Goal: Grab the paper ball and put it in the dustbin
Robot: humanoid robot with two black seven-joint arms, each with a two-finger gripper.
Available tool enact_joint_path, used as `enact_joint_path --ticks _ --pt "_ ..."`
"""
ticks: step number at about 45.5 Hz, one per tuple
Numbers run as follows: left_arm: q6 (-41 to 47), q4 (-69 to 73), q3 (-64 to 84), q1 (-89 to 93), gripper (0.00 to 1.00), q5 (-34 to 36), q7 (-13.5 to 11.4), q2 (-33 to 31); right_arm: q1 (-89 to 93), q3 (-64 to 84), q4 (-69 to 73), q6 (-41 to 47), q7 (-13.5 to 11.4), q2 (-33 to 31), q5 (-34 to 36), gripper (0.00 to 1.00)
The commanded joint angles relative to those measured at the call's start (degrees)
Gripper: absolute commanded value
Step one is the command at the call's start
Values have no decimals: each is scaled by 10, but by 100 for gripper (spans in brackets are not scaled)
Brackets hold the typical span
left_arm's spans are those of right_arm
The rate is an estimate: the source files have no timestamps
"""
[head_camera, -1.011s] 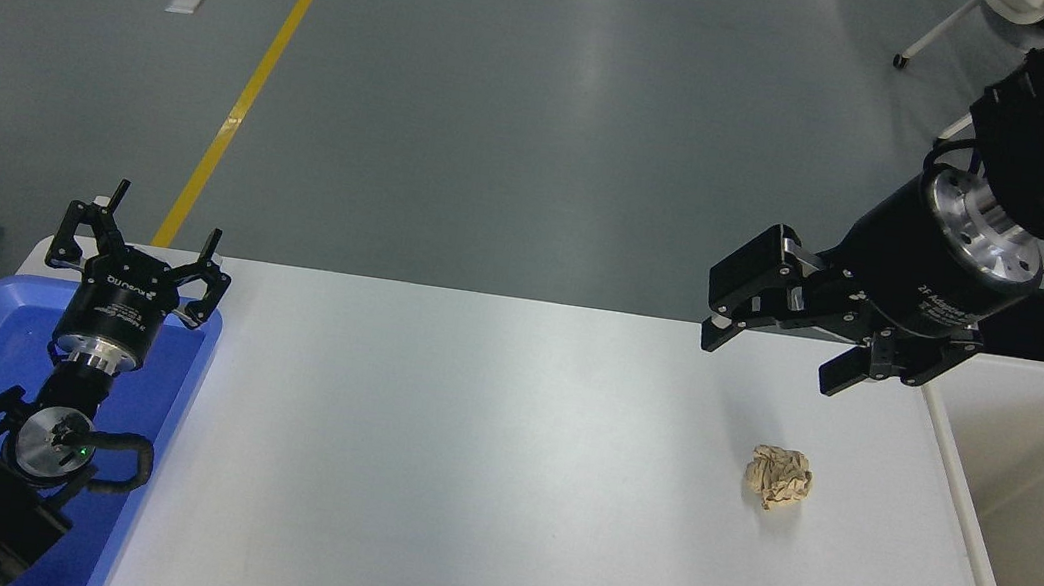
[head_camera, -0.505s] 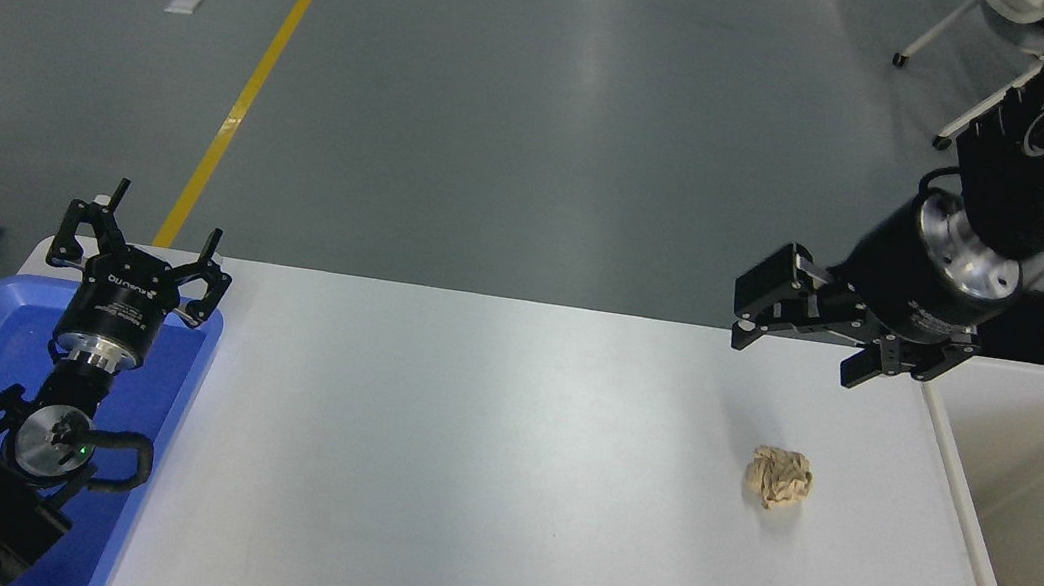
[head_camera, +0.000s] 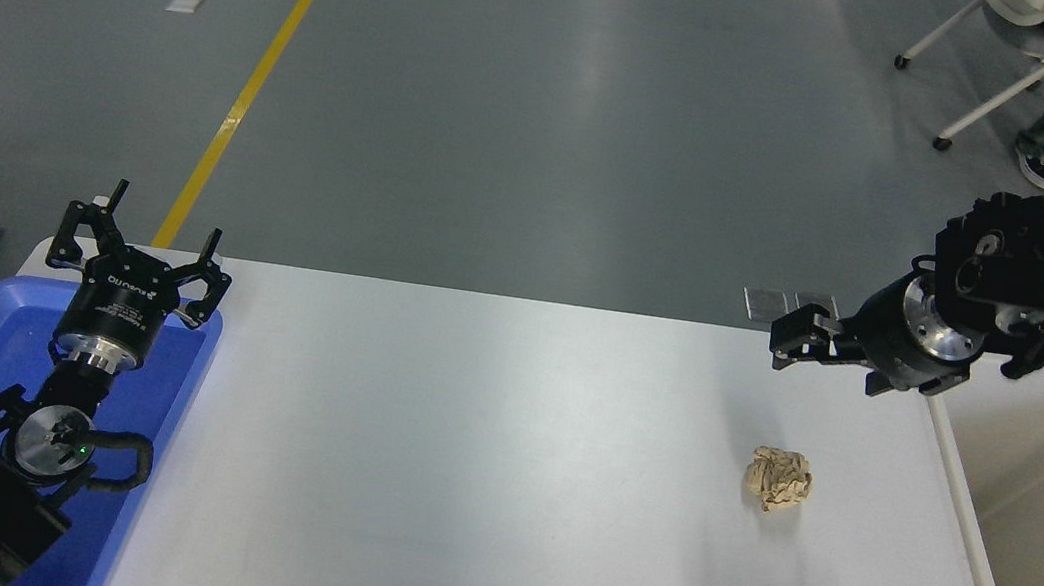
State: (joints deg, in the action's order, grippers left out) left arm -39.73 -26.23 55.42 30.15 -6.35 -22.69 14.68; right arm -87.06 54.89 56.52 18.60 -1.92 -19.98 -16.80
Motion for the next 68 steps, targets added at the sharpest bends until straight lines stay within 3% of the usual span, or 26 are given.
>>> enact_joint_path --ticks 1,28,42,53,55,57,59,68 --pt "-1 0 0 1 100 0 2 0 131 -62 -85 -39 6 10 -46 100" --pt "-2 0 0 1 100 1 2 0 209 -108 -144 -76 5 32 -46 100" --pt "-2 0 0 1 100 1 2 0 228 -120 -147 -76 6 35 -46 88" --pt "-2 0 0 1 100 1 2 0 237 -125 -154 -78 6 38 -46 52" --pt "-2 0 0 1 100 1 2 0 240 -128 -156 -78 6 39 -46 39" --pt "-2 0 0 1 100 1 3 0 240 -128 -157 -78 6 39 -46 17" --pt "-2 0 0 1 100 1 2 0 238 -128 -157 -78 6 39 -46 3" --pt "-2 0 0 2 100 1 3 0 197 -117 -132 -67 7 23 -45 0"
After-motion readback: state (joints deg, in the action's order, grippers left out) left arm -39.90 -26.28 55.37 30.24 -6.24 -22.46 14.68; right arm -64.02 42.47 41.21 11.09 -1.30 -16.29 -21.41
